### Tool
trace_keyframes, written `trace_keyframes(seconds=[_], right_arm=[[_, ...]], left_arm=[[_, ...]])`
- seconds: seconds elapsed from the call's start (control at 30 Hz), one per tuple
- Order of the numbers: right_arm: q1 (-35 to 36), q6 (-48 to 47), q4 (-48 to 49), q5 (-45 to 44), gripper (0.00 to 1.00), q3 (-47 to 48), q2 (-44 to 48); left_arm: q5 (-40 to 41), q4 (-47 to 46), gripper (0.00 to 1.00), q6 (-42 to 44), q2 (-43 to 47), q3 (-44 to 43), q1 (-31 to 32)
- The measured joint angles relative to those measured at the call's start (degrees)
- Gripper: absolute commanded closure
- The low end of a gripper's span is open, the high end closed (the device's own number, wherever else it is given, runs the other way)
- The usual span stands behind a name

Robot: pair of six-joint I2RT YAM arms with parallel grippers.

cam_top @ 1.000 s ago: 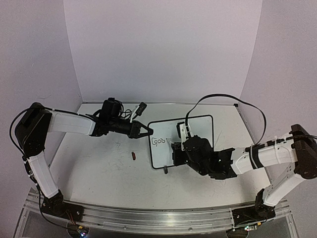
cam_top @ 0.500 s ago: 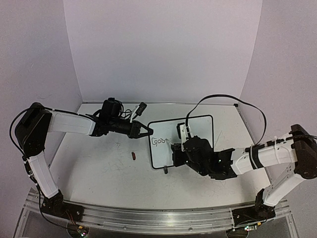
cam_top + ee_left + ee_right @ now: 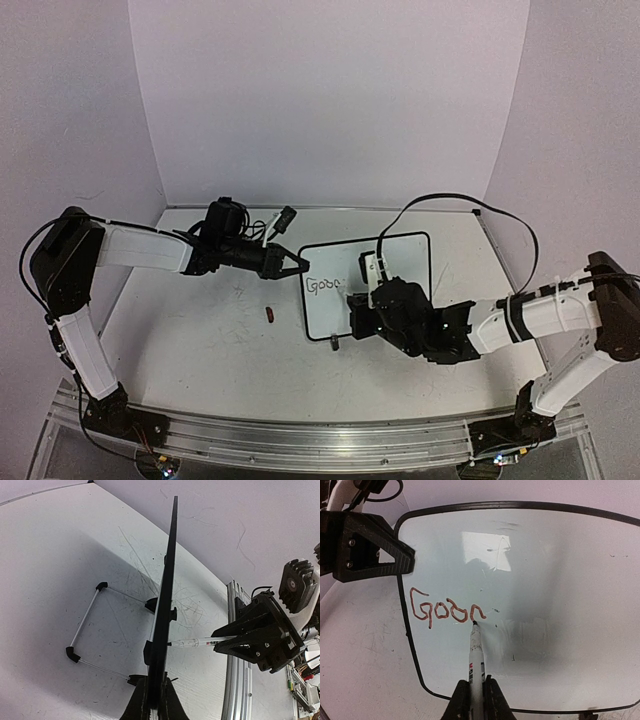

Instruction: Write a sentence on the whiteboard

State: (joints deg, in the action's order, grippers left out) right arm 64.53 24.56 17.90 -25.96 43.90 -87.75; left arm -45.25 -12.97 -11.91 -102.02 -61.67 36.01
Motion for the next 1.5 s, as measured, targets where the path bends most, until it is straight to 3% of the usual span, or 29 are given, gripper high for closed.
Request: trace_keyframes(seconds=[1.5], right_arm=[[-0.9, -2.5, -1.0, -3.9, 1.0, 4.0, -0.3]], left_arm=[[0.0, 0.0, 1.0, 0.0, 0.0, 0.0, 0.0]])
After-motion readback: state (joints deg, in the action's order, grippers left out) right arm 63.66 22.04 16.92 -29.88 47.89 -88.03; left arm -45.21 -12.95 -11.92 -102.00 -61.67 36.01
